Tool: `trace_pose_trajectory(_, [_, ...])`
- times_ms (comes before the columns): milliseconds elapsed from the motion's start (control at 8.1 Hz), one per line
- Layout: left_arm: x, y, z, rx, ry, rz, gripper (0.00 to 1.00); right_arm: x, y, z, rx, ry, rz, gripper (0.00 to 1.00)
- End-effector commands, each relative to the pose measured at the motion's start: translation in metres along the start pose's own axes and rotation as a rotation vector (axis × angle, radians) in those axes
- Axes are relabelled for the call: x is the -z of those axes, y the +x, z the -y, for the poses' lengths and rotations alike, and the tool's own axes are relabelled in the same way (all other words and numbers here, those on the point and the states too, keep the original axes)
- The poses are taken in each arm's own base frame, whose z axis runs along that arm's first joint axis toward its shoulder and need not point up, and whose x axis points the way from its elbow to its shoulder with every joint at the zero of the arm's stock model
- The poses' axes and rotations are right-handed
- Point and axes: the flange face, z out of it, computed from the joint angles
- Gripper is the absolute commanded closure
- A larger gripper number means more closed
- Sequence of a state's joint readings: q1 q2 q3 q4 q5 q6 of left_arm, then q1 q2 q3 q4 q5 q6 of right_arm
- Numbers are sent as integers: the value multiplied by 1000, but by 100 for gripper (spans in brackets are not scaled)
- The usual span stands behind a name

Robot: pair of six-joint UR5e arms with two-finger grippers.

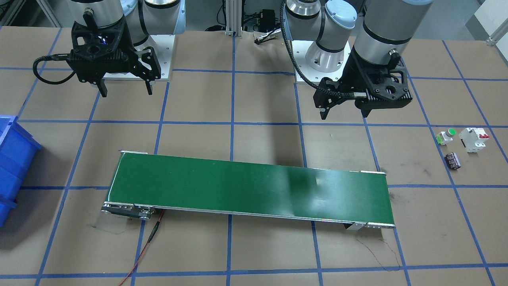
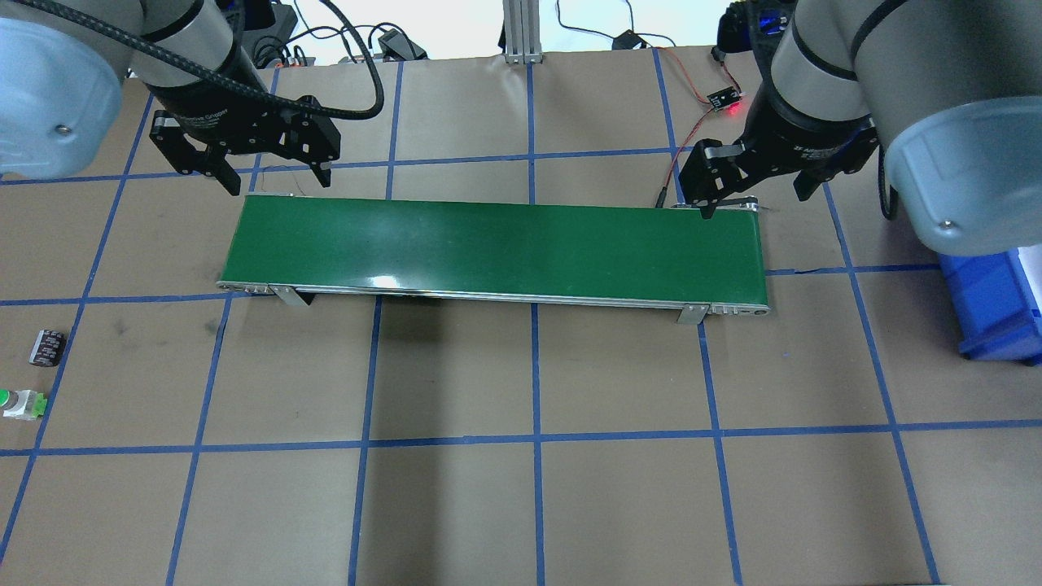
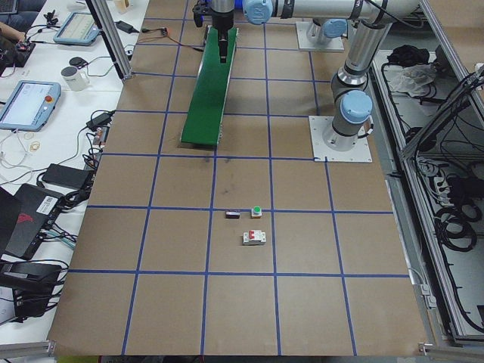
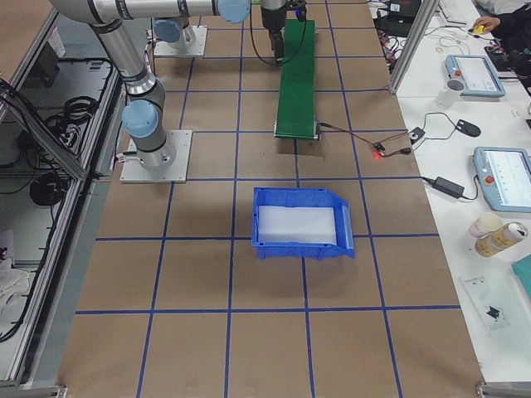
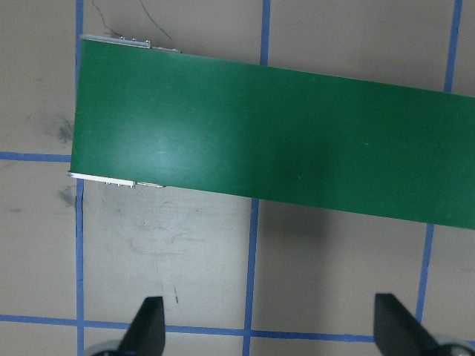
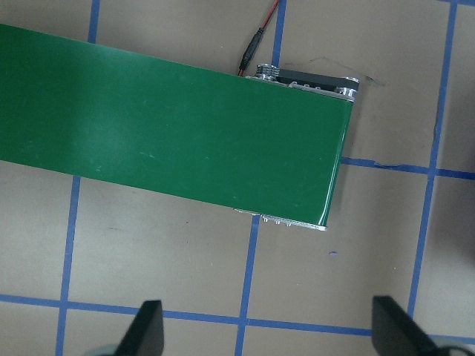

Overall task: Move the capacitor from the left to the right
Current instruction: 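Move the left gripper down toward the dark capacitor beside the conveyor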

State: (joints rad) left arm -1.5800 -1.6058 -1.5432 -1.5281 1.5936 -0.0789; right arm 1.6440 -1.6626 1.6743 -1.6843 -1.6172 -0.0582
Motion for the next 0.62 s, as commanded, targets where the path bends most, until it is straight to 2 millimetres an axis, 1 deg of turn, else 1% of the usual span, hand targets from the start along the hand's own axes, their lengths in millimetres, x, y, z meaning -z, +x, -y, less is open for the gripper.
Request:
trace_pose_trajectory(0, [2,-2,0,2,5,1,0,0,0,0,-1,-1,-1,0])
trace_pose_trajectory(123, [1,-8,3,5,3,1,0,0,0,0,1,-1,-1,0])
trace_pose_trajectory(247, [-9,-8,10,-19,-8,1,0,0,1,1,-2,-1,-1,0])
trace_pose_trajectory(370, [-24,-15,22,-29,-36,4,0,0,1,0,-1,1,-1,0])
trace_pose_trajectory(494, [-32,-39,32,16,-49,5,0,1,1,0,-3,2,-1,0])
